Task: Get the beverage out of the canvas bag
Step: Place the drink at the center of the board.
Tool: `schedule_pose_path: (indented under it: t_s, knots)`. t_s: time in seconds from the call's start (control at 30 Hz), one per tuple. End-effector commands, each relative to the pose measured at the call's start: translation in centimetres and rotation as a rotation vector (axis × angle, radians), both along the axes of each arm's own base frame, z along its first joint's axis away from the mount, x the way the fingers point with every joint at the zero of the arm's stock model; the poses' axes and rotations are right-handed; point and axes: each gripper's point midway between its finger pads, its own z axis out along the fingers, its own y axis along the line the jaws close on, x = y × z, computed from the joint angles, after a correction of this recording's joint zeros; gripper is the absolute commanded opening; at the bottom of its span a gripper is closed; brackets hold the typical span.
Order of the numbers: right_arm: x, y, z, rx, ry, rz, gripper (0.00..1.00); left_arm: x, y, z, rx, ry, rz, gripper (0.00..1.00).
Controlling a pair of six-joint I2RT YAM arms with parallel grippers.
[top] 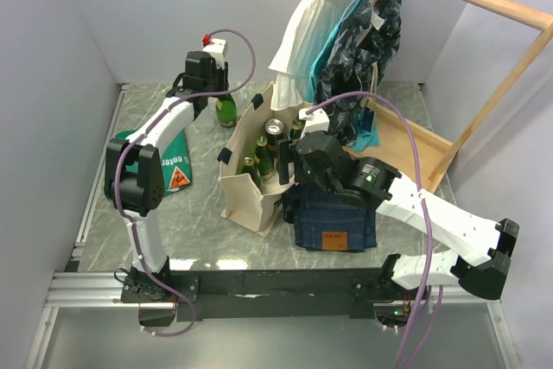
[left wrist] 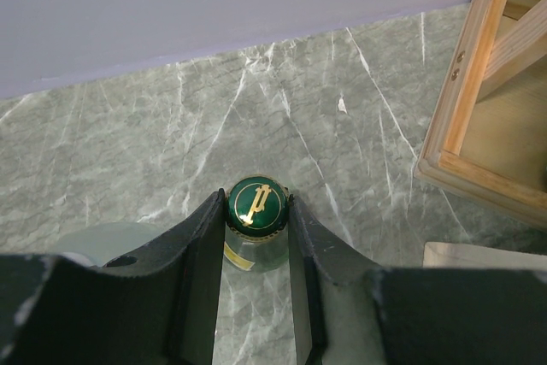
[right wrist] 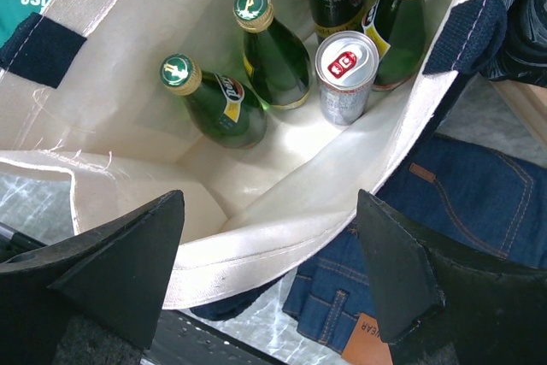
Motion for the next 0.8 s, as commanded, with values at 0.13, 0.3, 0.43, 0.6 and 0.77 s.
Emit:
schedule_pose_path:
  t_s: [0.13, 0.3, 0.43, 0.6, 0.77]
  knots:
    - [0.1, -0.8, 1.9, 0.035, -0.041, -0.037, 0.88, 2.1, -0.3, 9.3, -0.048, -0.250, -0.002, 0.01]
    - [0.0, -0.9, 1.9, 0.041, -0.041, -0.037, 0.88, 2.0, 0.4, 9.0, -0.031, -0.246, 0.029, 0.01]
    - [-0.1, -0.7, 2.0, 0.050, -0.038, -0.033, 0.88, 1.8, 0.6, 8.1, -0.025, -0.211, 0.044, 0.06]
    - [-0.2, -0.7, 2.0, 0.052, -0.035, -0.028, 0.88, 1.5, 0.7, 7.9, -0.033, -0.206, 0.047, 0.17]
    - [-0.4, -0.8, 2.1, 0.068, -0.038, -0.026, 0.87, 1.3, 0.7, 8.2, -0.034, -0.209, 0.045, 0.32]
